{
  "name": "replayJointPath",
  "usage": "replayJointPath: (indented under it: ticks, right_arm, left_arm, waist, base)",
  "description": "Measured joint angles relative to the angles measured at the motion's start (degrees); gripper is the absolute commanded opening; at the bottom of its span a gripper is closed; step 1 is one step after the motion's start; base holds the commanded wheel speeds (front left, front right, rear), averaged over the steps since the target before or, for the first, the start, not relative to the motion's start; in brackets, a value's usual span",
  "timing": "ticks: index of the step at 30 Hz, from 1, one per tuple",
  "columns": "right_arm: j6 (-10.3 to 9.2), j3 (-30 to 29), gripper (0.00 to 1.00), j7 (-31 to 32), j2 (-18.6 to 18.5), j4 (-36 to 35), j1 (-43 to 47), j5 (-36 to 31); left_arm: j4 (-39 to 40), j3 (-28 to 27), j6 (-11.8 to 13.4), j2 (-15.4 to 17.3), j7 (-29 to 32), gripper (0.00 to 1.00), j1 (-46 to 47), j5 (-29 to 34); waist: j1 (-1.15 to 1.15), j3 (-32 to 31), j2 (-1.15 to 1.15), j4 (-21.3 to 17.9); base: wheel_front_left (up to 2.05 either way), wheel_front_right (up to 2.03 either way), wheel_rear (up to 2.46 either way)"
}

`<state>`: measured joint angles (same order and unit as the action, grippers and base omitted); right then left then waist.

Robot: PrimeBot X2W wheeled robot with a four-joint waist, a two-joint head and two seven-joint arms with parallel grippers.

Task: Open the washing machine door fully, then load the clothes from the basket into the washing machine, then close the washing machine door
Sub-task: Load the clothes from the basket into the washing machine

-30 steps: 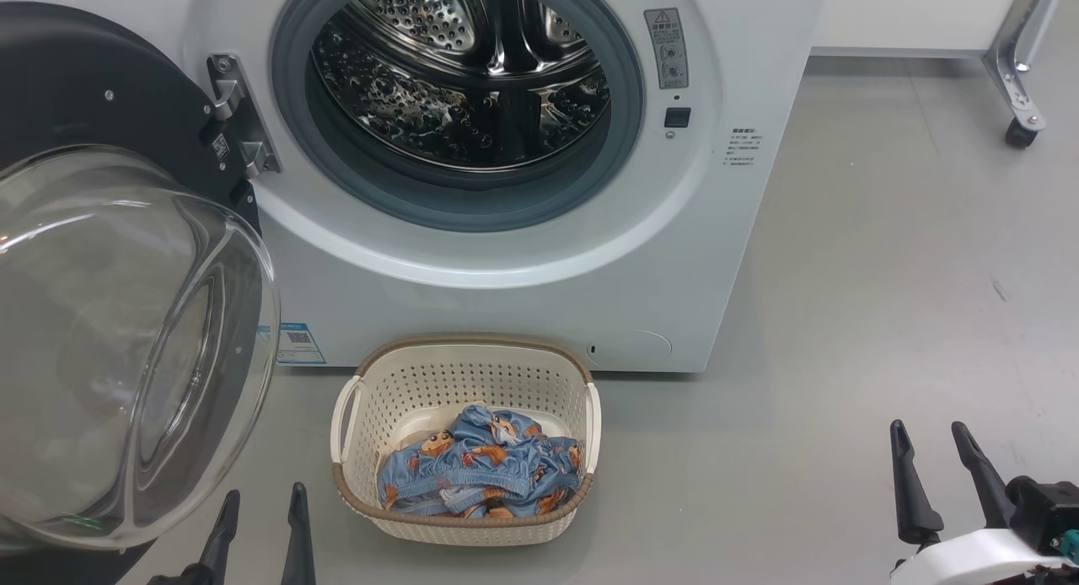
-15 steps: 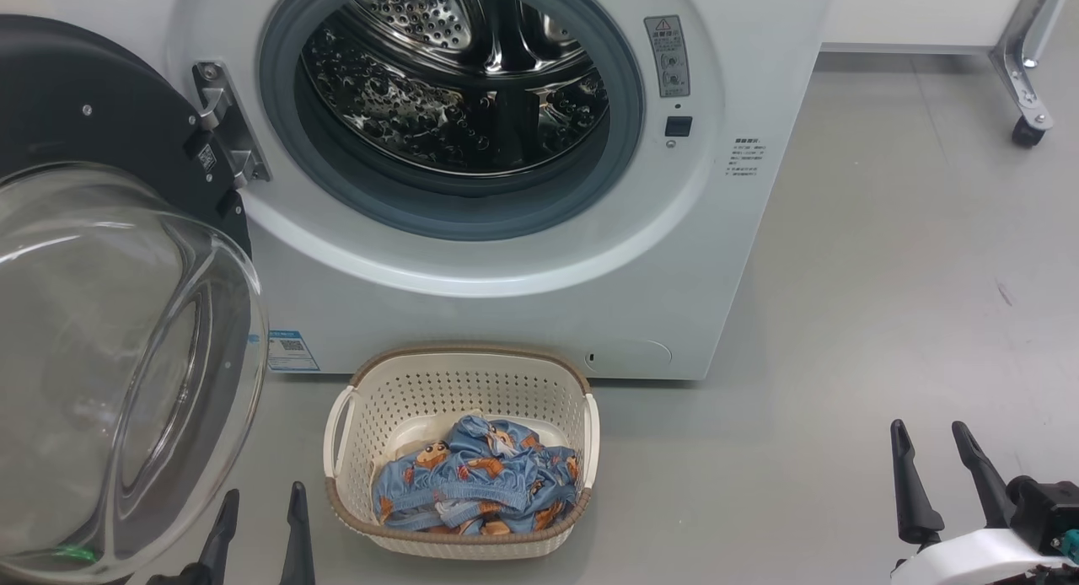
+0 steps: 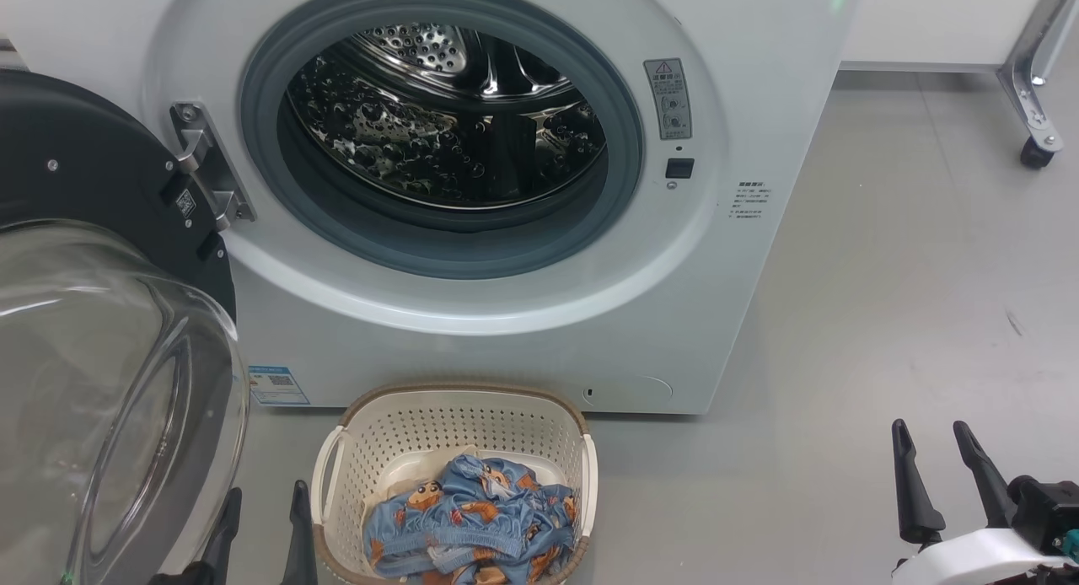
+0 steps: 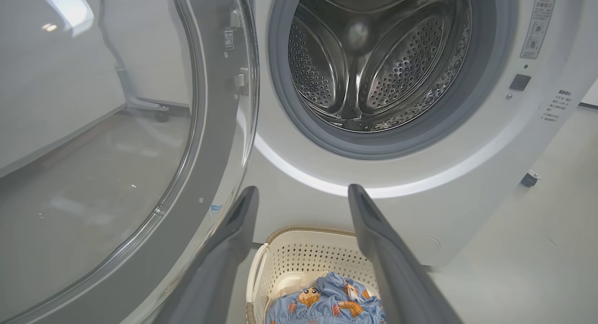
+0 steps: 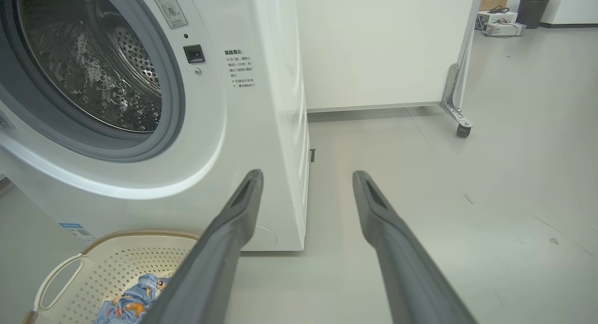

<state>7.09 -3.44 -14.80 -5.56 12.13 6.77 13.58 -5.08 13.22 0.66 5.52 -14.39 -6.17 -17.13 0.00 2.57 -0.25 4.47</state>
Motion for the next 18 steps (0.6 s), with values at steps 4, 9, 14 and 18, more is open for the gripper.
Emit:
replayJointPath:
  ticks: [4,9,14,18]
  right_arm:
    - [0.0,-0.01,1.0,0.0,0.0,0.0,0.0,0.0]
    - [0.0,-0.01,1.0,0.0,0.01,0.01,-0.01,0.0]
    - [0.0,-0.01,1.0,0.0,0.03,0.01,-0.01,0.0]
    - [0.0,-0.01,1.0,0.0,0.04,0.02,-0.01,0.0]
  left_arm:
    - [-0.03,0.02,-0.02,-0.07,0.0,1.0,0.0,-0.01]
    - [-0.05,0.02,-0.09,-0.19,0.0,1.0,0.0,-0.01]
    - [-0.14,0.0,-0.34,-0.22,0.0,1.0,0.0,-0.02]
    - [-0.15,-0.01,-0.57,-0.24,0.0,1.0,0.0,-0.02]
  waist:
    - [0.0,-0.1,0.0,0.1]
    - [0.0,-0.21,0.0,0.2]
    - [0.0,-0.28,0.0,0.25]
    - [0.0,-0.34,0.0,0.26]
  base:
    - [0.55,-0.55,0.0]
    - [0.35,-0.35,0.0]
    - [0.14,-0.14,0.0]
    - [0.0,0.0,0.0]
